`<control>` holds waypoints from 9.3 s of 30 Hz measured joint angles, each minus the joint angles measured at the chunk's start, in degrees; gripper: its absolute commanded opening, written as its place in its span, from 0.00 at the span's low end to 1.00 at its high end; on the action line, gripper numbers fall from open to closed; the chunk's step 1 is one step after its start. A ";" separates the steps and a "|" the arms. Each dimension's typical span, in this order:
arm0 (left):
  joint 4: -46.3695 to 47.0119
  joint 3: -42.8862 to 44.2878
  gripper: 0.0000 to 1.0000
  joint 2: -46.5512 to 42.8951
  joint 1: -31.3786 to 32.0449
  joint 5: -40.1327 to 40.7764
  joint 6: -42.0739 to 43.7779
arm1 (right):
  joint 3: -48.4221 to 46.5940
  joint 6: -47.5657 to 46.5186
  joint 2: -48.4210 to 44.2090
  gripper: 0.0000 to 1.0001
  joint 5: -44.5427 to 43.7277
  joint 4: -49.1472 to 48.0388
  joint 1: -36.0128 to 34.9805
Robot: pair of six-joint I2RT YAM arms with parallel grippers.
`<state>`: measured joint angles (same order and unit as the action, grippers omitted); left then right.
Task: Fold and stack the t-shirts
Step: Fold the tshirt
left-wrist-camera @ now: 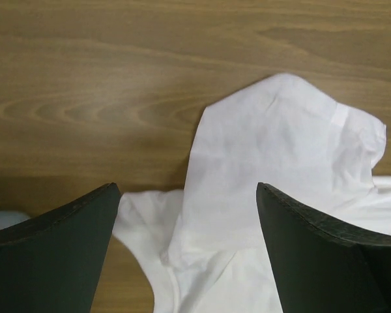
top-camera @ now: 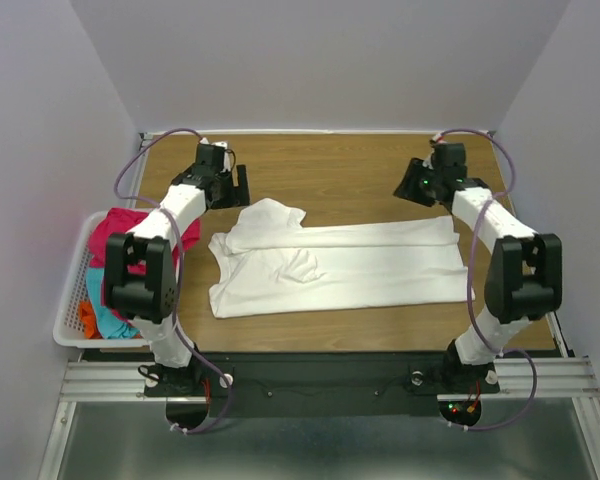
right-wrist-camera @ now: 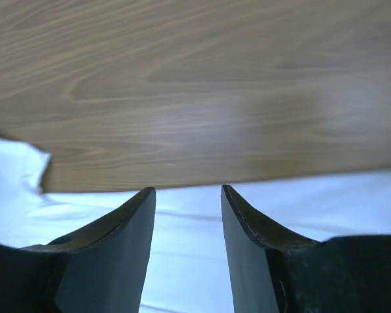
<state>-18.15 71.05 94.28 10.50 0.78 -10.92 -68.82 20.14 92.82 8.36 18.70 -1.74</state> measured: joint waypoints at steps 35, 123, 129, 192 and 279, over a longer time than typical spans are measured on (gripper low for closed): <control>4.74 14.27 0.15 24.81 5.22 -2.56 7.23 | -26.51 23.06 40.33 0.11 20.20 -15.58 -25.46; 3.76 -18.84 0.70 -2.05 4.46 -3.04 -11.58 | -4.72 -1.36 11.28 0.41 -3.54 9.01 -8.61; 5.86 -18.86 0.70 -1.44 3.21 -1.84 -11.76 | -8.72 -1.44 13.79 0.41 -2.21 8.98 -12.90; 8.28 -20.46 0.71 -2.54 2.12 -3.10 -11.65 | -12.20 -0.04 16.79 0.35 1.25 10.21 -31.89; 2.64 -12.11 0.68 2.56 5.16 10.23 -8.28 | 27.74 11.56 -20.02 0.37 -5.38 9.42 14.51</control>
<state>-15.51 58.94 96.84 15.66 11.00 -19.20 -41.08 31.70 72.79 2.98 28.12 12.78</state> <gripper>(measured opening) 0.690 0.371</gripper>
